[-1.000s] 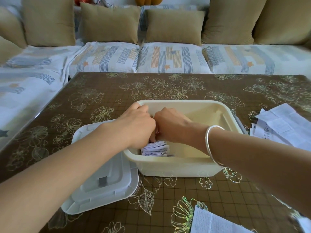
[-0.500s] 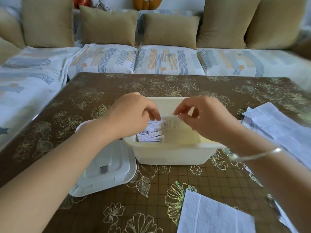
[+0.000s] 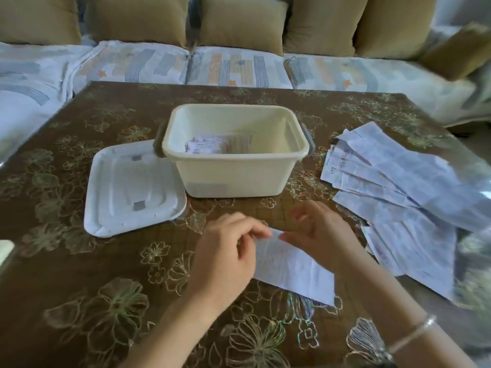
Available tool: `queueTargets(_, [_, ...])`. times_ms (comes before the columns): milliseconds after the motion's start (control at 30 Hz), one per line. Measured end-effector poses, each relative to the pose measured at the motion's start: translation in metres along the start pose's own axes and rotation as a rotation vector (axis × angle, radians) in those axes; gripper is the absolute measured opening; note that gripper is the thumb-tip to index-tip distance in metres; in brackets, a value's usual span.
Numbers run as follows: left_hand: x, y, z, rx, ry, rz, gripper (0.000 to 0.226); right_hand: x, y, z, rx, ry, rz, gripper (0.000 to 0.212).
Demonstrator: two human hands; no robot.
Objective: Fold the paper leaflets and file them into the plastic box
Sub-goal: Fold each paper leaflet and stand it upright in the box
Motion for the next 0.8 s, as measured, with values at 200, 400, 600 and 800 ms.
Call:
queueTargets(200, [0.020, -0.018, -0.044, -0.033, 0.095, 0.034, 0.037, 0.002, -0.011, 0.009, 0.241, -0.029, -0.237, 0.068])
queueTargets(400, [0.022, -0.007, -0.054, -0.152, 0.133, -0.083, 0.035, 0.010, -0.003, 0.013, 0.214, -0.012, -0.319, 0.040])
queueTargets(600, [0.027, -0.002, -0.055, -0.256, 0.287, -0.316, 0.053, 0.014, 0.011, -0.006, 0.011, -0.016, 0.107, 0.016])
queueTargets(800, [0.032, 0.003, -0.050, -0.088, 0.476, -0.392, 0.028, 0.025, -0.001, -0.038, 0.096, -0.059, 0.614, 0.019])
Point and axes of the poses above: each hand's wrist, its own z-axis towards the middle knuckle, its own y-axis out of the back of the hand, x = y × z, the point moved 5 cm from there along z, towards the middle knuckle, and after that the axes turned 6 degrees about -z, right-handed, at the moved point
